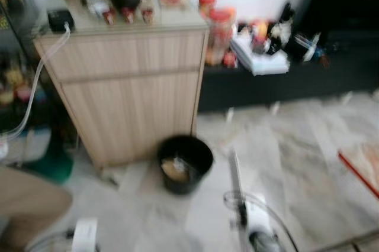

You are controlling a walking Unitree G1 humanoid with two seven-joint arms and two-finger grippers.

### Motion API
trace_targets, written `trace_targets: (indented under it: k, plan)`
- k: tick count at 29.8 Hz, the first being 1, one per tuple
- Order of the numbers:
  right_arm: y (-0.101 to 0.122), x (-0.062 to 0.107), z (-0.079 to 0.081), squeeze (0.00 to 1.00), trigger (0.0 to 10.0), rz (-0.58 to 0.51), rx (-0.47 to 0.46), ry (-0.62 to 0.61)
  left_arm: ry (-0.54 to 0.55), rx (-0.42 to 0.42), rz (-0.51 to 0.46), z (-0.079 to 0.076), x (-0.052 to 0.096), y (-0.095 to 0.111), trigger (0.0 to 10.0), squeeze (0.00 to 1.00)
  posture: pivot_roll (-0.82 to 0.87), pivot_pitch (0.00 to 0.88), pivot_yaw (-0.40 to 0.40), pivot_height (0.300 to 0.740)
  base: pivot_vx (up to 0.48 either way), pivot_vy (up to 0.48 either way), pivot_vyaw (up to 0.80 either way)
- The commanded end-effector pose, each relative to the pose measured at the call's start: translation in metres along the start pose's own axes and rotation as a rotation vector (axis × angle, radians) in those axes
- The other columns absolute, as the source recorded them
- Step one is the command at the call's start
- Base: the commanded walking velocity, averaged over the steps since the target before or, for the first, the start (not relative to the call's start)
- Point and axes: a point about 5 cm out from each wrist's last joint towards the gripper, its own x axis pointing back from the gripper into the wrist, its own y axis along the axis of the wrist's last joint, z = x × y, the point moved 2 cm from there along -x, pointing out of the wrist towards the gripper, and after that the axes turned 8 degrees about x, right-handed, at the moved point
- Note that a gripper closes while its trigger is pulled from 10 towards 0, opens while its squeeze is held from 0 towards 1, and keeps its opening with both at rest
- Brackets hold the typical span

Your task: Picking trash to rubbish bin

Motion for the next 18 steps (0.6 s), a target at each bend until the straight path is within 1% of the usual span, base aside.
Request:
trace_targets:
  k: [1,18]
  plan:
    - [-0.0138,0.0038,-0.0124,0.00,10.0,0.035,-0.012,-0.035,-0.011,0.002,-0.003,-0.0053,-0.0008,0.0034,10.0,0.00,0.07,0.048,-0.045,0.740,0.382,0.000,0.00]
    - [-0.0136,0.0037,-0.0109,0.00,10.0,0.033,-0.032,-0.029,-0.016,-0.008,-0.004,-0.0052,-0.0009,0.0039,10.0,0.00,0.07,0.043,-0.040,0.740,0.382,0.000,0.00]
